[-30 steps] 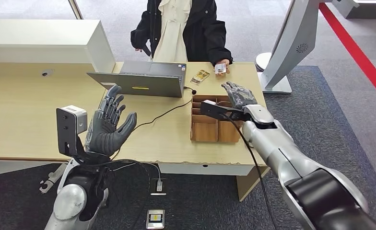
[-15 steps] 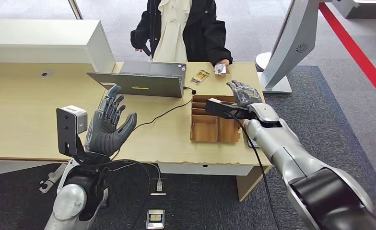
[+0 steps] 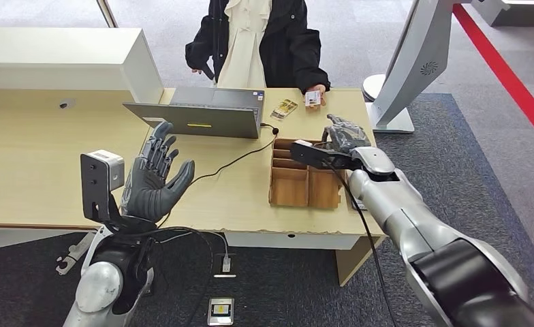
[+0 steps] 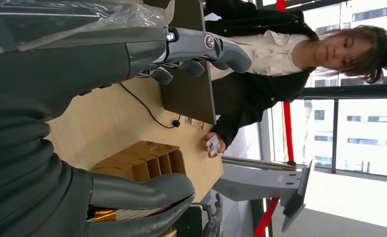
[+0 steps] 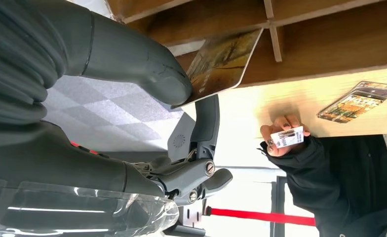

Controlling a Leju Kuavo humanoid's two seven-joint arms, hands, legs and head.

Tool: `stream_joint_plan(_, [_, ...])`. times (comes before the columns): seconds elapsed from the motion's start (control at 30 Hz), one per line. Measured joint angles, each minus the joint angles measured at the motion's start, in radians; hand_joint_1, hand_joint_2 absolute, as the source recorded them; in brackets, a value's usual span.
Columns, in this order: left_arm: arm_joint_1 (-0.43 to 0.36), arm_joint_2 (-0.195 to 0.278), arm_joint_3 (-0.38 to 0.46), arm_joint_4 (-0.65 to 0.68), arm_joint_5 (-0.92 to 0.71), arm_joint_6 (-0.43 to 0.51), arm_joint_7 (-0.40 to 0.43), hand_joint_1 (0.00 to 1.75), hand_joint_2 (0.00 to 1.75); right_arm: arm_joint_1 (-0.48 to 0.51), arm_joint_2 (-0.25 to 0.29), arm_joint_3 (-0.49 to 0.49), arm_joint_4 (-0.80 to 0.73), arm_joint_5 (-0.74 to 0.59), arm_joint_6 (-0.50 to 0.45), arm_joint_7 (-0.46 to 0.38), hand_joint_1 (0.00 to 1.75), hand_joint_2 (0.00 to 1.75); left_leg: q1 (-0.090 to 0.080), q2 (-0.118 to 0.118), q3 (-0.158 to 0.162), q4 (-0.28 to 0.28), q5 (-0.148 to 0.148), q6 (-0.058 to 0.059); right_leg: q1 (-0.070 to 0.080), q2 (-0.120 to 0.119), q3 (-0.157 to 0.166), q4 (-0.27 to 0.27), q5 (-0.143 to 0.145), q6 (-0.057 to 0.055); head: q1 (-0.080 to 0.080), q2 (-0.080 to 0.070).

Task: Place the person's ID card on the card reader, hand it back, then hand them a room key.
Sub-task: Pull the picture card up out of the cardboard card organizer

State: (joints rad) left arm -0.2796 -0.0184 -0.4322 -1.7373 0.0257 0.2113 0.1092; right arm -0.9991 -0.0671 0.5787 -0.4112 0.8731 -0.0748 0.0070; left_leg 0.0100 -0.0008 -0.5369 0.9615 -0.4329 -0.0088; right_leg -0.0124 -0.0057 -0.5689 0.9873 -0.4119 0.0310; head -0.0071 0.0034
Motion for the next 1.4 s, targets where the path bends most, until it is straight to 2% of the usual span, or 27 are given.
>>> stream_joint_plan(0.13, [0.002, 0.000, 0.000, 0.000, 0.005, 0.000, 0.005, 0.00, 1.75, 0.006, 0.001, 0.000, 0.000, -0.002, 0.000, -0.003, 0.80, 1.75, 0.000, 0.000, 0.000, 0.000, 0.000, 0.000, 0.000, 0.000, 0.000, 0.000, 0.000, 0.000, 0.000, 0.000])
stream_joint_plan(0.23, [0.005, 0.000, 0.000, 0.001, 0.008, 0.001, 0.007, 0.00, 1.75, 0.022, 0.002, 0.000, 0.001, -0.002, -0.002, -0.008, 0.62, 1.75, 0.000, 0.000, 0.000, 0.000, 0.000, 0.000, 0.000, 0.000, 0.000, 0.000, 0.000, 0.000, 0.000, 0.000])
stream_joint_plan(0.27, [0.007, 0.000, 0.000, 0.001, 0.008, 0.002, 0.008, 0.00, 1.75, 0.028, 0.003, 0.000, 0.001, -0.002, -0.002, -0.009, 0.74, 1.75, 0.000, 0.000, 0.000, 0.000, 0.000, 0.000, 0.000, 0.000, 0.000, 0.000, 0.000, 0.000, 0.000, 0.000])
stream_joint_plan(0.3, [0.009, 0.000, 0.000, 0.001, 0.009, 0.002, 0.008, 0.00, 1.75, 0.034, 0.004, 0.000, 0.001, -0.003, -0.003, -0.009, 0.94, 1.75, 0.000, 0.000, 0.000, 0.000, 0.000, 0.000, 0.000, 0.000, 0.000, 0.000, 0.000, 0.000, 0.000, 0.000])
stream_joint_plan(0.37, [0.013, 0.002, 0.000, 0.002, 0.011, 0.003, 0.009, 0.00, 1.75, 0.043, 0.007, 0.000, 0.003, -0.004, -0.004, -0.010, 1.45, 1.75, 0.000, 0.000, 0.000, 0.000, 0.000, 0.000, 0.000, 0.000, 0.000, 0.000, 0.000, 0.000, 0.000, 0.000])
stream_joint_plan(0.4, [0.016, 0.003, 0.000, 0.002, 0.012, 0.004, 0.009, 0.00, 1.75, 0.046, 0.008, 0.000, 0.004, -0.004, -0.006, -0.010, 1.64, 1.75, 0.000, 0.000, 0.000, 0.000, 0.000, 0.000, 0.000, 0.000, 0.000, 0.000, 0.000, 0.000, 0.000, 0.000])
stream_joint_plan(0.43, [0.018, 0.004, 0.000, 0.003, 0.013, 0.006, 0.009, 0.00, 1.75, 0.049, 0.009, 0.000, 0.005, -0.005, -0.008, -0.010, 1.72, 1.75, 0.000, 0.000, 0.000, 0.000, 0.000, 0.000, 0.000, 0.000, 0.000, 0.000, 0.000, 0.000, 0.000, 0.000])
stream_joint_plan(0.73, [0.024, 0.009, 0.000, 0.010, 0.015, 0.024, 0.003, 0.00, 1.75, 0.054, 0.018, -0.007, 0.009, -0.031, -0.078, -0.030, 1.75, 1.75, 0.000, 0.000, 0.000, 0.000, 0.000, 0.000, 0.000, 0.000, 0.000, 0.000, 0.000, 0.000, 0.000, 0.000])
stream_joint_plan(1.23, [0.031, 0.014, -0.001, 0.012, 0.013, 0.042, -0.003, 0.00, 1.75, 0.052, 0.020, -0.013, 0.009, -0.046, -0.118, -0.035, 1.75, 1.75, 0.000, 0.000, 0.000, 0.000, 0.000, 0.000, 0.000, 0.000, 0.000, 0.000, 0.000, 0.000, 0.000, 0.000])
stream_joint_plan(1.4, [0.031, 0.014, -0.002, 0.014, 0.011, 0.042, -0.008, 0.00, 1.75, 0.005, 0.020, -0.034, 0.009, -0.082, -0.182, -0.066, 1.75, 1.75, 0.000, 0.000, 0.000, 0.000, 0.000, 0.000, 0.000, 0.000, -0.001, 0.000, 0.000, 0.000, 0.000, 0.000])
